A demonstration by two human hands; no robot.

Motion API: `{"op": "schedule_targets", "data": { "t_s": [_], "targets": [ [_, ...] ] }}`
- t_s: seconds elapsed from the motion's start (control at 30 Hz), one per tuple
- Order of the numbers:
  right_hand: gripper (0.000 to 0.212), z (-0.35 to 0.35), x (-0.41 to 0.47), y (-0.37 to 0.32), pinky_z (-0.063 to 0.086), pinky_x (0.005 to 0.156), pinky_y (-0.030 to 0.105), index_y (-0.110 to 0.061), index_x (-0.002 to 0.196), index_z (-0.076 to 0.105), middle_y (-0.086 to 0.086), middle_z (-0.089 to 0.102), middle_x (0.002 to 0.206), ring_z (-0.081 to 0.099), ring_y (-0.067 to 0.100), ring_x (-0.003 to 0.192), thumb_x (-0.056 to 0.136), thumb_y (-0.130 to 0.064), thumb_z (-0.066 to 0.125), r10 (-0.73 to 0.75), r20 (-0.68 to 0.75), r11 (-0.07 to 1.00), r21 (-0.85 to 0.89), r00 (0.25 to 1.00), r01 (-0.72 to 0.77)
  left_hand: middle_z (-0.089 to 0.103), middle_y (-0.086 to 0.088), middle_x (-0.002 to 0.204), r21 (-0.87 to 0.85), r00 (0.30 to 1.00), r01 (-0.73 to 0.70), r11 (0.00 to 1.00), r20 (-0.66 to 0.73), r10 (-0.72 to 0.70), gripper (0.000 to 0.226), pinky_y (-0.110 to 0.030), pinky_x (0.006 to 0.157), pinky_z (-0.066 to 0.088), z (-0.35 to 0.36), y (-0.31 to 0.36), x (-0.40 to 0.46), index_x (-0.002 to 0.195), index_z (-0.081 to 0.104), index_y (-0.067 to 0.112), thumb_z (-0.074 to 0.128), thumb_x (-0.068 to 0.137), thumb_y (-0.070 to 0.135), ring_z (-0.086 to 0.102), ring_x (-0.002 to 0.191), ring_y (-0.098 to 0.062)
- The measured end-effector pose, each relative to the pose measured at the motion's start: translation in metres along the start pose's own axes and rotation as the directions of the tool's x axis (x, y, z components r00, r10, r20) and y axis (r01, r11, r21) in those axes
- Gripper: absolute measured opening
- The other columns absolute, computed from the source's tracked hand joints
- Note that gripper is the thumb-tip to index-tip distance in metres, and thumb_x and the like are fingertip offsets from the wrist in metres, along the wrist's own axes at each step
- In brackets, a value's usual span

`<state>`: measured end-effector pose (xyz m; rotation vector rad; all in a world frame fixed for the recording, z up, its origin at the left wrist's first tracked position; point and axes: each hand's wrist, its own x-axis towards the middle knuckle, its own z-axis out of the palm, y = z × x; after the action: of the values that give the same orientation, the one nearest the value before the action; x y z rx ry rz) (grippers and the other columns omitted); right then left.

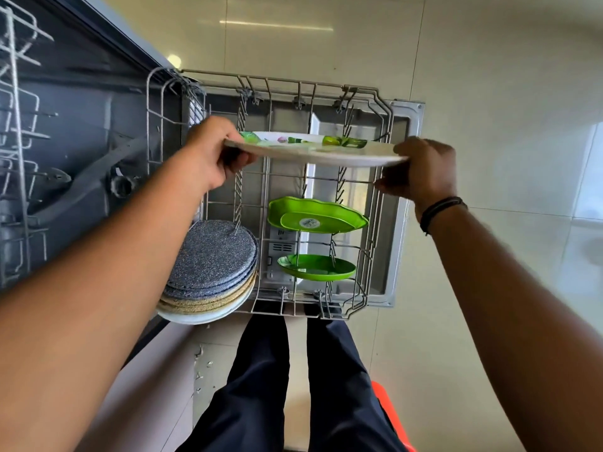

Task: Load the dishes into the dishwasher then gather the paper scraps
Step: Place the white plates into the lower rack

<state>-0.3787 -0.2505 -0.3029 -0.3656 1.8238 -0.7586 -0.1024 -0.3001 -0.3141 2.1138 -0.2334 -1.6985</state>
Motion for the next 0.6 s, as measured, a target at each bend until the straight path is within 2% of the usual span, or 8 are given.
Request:
{"op": "schedule_targets", "data": {
  "t_s": [0.07,0.2,0.37,0.6],
  "targets": [
    [0.028,-0.001,0.004,-0.007,0.059,0.052,0.044,0.003,0.078,0.064,0.019,0.060,0.062,0.060,0.030,0.048,0.087,-0.023,0.055,-0.086,-0.027,0.994,-0.067,0.996,0.084,0.065,-0.008,0.055,-0.064,0.999,0.014,0.998,0.040,-0.012,0.021,-0.014,0.037,0.044,0.000,0.008,0.004,0.085,0.057,0.005,0.040,0.096,0.011,0.063,0.045,-0.011],
    [0.044,0.007,0.014,-0.021,0.049,0.041,0.031,-0.003,0.070,0.062,0.020,0.061,0.057,0.057,0.029,0.040,0.090,-0.041,0.056,-0.133,-0.109,0.983,-0.139,0.985,0.118,0.064,-0.008,0.055,-0.176,0.999,0.042,0.984,0.027,-0.038,0.035,-0.013,0.037,0.043,0.013,0.016,0.017,0.096,0.062,0.008,0.035,0.103,0.029,0.062,0.044,-0.011],
    [0.042,0.022,0.026,-0.029,0.042,0.035,0.026,-0.001,0.073,0.062,0.019,0.058,0.059,0.054,0.027,0.036,0.088,-0.040,0.054,-0.143,-0.161,0.978,-0.176,0.977,0.114,0.067,-0.007,0.054,-0.290,0.999,0.018,0.957,-0.031,-0.029,0.033,-0.016,0.037,0.045,0.023,0.015,0.034,0.110,0.061,0.012,0.037,0.102,0.034,0.065,0.045,-0.015],
    [0.041,0.028,0.042,-0.042,0.040,0.035,0.023,-0.005,0.075,0.058,0.013,0.059,0.063,0.051,0.022,0.033,0.094,-0.037,0.040,-0.112,-0.245,0.976,-0.208,0.963,0.060,0.066,-0.006,0.054,-0.316,0.998,-0.023,0.948,-0.056,0.005,0.039,-0.018,0.036,0.044,0.037,0.014,0.042,0.097,0.063,0.014,0.039,0.102,0.044,0.065,0.046,-0.014]
  ]
}}
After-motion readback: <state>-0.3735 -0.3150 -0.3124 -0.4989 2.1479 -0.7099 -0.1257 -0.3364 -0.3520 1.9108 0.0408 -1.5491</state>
